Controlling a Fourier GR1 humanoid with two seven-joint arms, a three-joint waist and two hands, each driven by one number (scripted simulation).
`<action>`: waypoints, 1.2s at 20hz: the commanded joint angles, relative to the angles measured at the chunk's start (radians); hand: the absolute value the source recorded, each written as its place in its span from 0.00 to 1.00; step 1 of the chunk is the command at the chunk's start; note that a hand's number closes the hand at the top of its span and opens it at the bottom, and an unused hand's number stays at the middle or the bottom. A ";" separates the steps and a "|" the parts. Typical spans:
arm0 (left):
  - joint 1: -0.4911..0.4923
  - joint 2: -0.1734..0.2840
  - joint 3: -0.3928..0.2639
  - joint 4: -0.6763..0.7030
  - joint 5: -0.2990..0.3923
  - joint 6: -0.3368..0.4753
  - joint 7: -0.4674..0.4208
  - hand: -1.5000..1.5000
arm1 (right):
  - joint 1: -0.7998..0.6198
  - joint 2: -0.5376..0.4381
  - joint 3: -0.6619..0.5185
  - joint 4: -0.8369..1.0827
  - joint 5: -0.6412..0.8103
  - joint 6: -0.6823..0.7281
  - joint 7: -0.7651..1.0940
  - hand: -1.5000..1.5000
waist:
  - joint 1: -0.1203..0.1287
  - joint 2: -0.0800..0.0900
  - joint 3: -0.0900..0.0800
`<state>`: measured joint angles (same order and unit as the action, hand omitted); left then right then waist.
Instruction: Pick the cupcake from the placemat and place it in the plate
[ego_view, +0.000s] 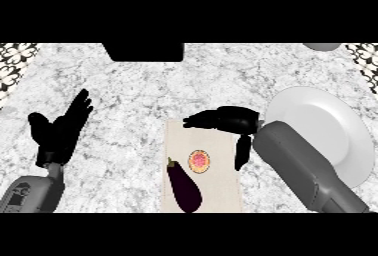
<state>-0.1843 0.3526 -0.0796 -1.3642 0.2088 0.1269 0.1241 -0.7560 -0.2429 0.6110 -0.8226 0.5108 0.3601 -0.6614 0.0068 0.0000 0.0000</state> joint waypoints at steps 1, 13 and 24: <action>0.069 0.007 0.007 -0.064 0.001 -0.028 0.006 0.50 | -0.017 -0.032 0.005 0.004 0.082 0.021 -0.005 0.00 | 0.003 -0.001 0.000; -0.060 -0.044 0.072 0.054 -0.052 -0.045 0.012 0.50 | 0.076 0.113 -0.001 -0.103 0.261 0.078 0.151 0.00 | -0.010 0.000 0.000; -0.011 -0.058 0.113 0.067 -0.082 -0.090 -0.034 0.50 | 0.010 0.224 -0.047 0.104 0.440 -0.012 0.110 0.00 | 0.000 0.003 0.000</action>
<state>-0.1820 0.2856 -0.0053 -1.3665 0.1177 0.0739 0.1364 -0.7300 -0.0610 0.5601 -0.7863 0.8924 0.3759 -0.5472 0.0052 0.0009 0.0000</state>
